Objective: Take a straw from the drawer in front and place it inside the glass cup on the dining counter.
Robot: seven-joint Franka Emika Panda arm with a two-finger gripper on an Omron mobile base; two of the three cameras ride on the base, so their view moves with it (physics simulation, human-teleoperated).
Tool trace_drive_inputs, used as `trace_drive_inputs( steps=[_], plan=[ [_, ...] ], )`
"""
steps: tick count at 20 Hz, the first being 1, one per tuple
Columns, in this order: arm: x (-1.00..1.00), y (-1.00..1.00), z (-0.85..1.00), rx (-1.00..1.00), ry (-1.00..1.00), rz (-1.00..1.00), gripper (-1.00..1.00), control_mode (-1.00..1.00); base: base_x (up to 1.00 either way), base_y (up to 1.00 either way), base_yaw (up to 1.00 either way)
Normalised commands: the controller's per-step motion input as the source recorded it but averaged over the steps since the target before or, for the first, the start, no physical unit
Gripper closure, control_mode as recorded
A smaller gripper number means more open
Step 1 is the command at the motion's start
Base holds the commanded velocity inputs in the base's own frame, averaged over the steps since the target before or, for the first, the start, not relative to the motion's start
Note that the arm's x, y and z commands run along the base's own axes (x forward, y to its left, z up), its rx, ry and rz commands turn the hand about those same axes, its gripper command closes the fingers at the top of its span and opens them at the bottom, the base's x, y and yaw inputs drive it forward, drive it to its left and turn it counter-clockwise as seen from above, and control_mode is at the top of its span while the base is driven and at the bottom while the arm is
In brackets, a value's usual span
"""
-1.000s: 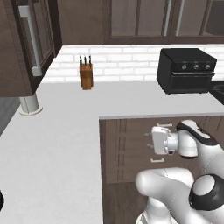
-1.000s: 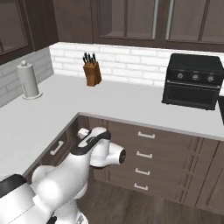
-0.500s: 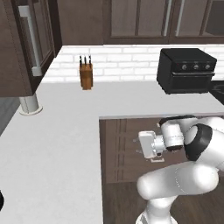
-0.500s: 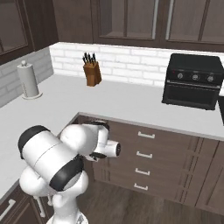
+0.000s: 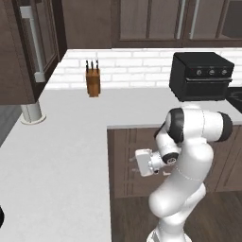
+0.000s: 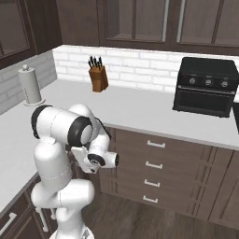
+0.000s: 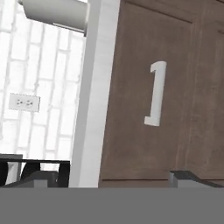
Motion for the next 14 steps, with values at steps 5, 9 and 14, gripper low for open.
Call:
trace_drive_inputs(
  steps=[5, 9, 14],
  plan=[
    [0.08, 0.41, -0.27, 0.01, 0.0, 0.02, -1.0, -1.0, 0.0, 0.0, 0.0],
    [0.24, 0.38, -0.17, 0.04, 0.0, 0.02, -1.0, -1.0, 0.0, 0.0, 0.0],
    [0.34, 0.35, -0.17, 0.01, 0.0, 0.0, -1.0, -1.0, 0.0, 0.0, 0.0]
  ],
)
